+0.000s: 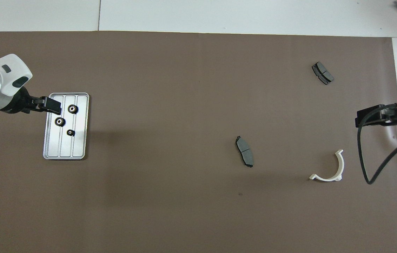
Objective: Place bearing gear from tray to pile
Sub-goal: 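Grasp a black bearing gear in the tray with the left gripper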
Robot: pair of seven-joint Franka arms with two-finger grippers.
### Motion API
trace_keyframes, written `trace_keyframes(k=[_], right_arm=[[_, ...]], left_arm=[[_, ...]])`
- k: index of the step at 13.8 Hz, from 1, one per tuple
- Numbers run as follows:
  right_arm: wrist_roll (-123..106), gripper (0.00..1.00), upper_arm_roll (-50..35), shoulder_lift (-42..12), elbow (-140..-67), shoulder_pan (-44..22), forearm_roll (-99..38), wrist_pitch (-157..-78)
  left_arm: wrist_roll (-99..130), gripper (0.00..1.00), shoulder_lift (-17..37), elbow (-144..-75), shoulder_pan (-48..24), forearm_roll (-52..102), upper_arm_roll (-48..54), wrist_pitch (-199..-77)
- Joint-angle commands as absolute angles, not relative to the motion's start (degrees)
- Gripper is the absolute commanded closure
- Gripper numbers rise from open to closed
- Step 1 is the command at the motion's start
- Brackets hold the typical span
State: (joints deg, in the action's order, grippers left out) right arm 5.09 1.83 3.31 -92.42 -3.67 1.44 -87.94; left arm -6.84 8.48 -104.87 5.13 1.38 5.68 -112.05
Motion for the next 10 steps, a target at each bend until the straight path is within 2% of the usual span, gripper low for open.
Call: trace_keyframes(k=[1, 7, 10], right_arm=[[3.9, 0.00, 1.8, 4.7, -94.0, -3.3, 0.4, -88.6], [3.9, 0.00, 1.8, 4.7, -94.0, -3.3, 0.4, -88.6], [3.9, 0.00, 1.8, 4.7, -94.0, -3.3, 0.4, -88.6]], left_arm=[[-6.5, 0.00, 6.5, -112.4, 5.6, 2.0, 6.0, -119.2], [-6.4, 0.01, 6.4, -121.5, 5.7, 2.0, 5.9, -128.4], [-6.2, 0.10, 6.9, -123.3, 5.8, 2.0, 5.9, -130.5]])
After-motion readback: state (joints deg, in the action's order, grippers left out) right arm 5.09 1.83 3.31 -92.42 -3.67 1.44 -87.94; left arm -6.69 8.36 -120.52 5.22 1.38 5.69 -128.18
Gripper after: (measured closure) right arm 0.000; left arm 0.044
